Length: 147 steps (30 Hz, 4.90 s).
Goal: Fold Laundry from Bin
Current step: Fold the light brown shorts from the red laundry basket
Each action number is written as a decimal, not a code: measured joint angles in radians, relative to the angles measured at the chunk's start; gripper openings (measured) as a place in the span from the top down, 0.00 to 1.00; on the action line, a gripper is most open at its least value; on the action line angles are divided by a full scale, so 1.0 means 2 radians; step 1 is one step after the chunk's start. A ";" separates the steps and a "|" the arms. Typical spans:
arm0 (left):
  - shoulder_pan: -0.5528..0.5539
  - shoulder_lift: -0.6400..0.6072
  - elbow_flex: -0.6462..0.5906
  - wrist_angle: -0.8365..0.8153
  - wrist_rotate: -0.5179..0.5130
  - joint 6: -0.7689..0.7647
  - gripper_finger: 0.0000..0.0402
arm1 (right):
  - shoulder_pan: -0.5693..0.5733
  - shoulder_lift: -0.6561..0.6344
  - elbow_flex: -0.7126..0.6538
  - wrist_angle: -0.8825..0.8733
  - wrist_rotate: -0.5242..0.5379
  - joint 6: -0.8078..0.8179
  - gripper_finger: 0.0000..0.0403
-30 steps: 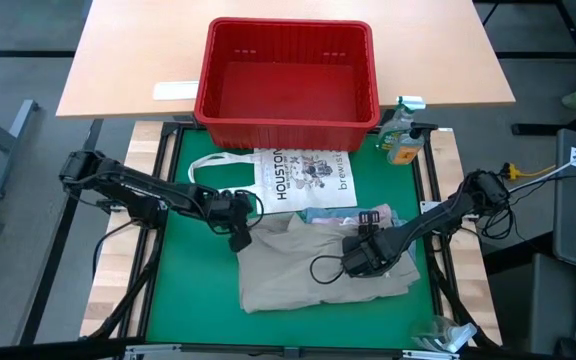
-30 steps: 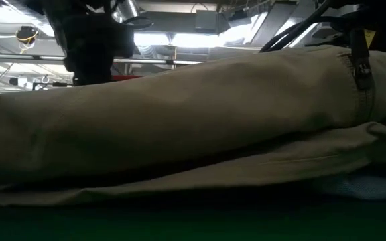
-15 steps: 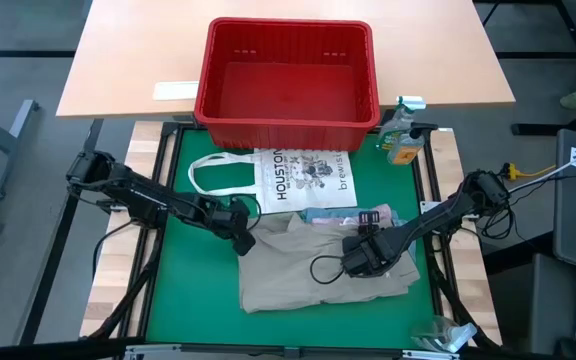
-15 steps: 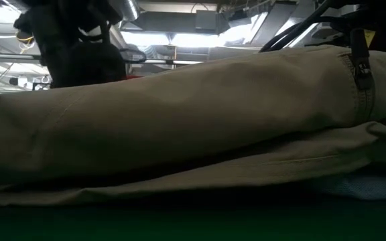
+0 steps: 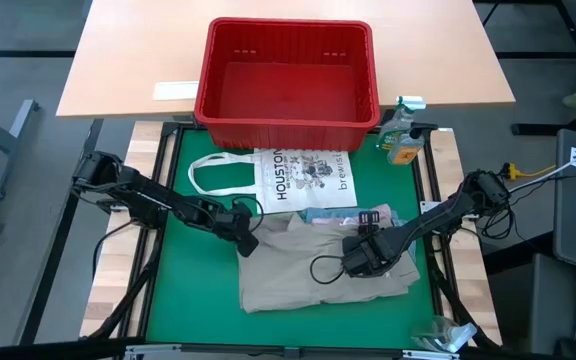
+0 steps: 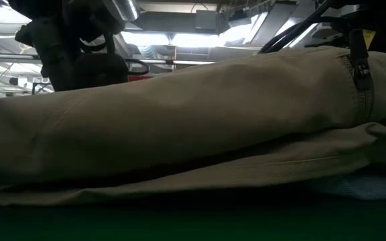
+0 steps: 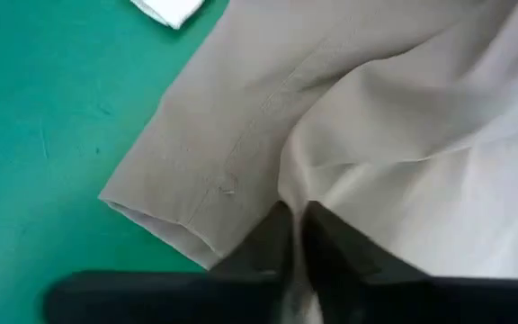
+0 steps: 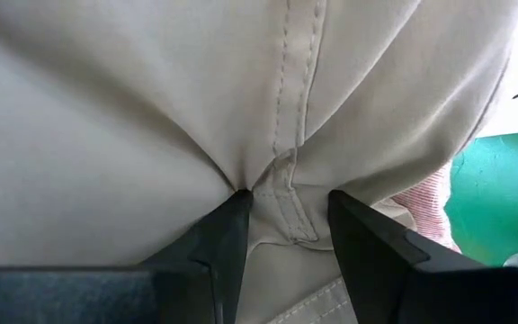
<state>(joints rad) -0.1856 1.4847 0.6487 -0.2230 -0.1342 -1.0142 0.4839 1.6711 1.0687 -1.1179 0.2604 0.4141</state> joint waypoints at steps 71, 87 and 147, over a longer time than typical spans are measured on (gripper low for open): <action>-0.103 -0.045 0.035 -0.100 0.115 -0.164 0.69 | -0.033 0.001 0.152 -0.058 0.043 -0.201 0.60; -0.100 -0.032 0.034 -0.101 0.073 -0.169 0.69 | -0.033 0.000 0.152 -0.058 0.026 -0.200 0.60; -0.136 0.065 0.034 0.002 -0.005 -0.287 0.98 | -0.033 0.000 0.153 -0.073 0.026 -0.198 0.60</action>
<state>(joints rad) -0.4585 1.6143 0.7166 -0.2198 -0.1445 -1.5889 0.4183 1.6711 1.3739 -1.2645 0.3128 0.0174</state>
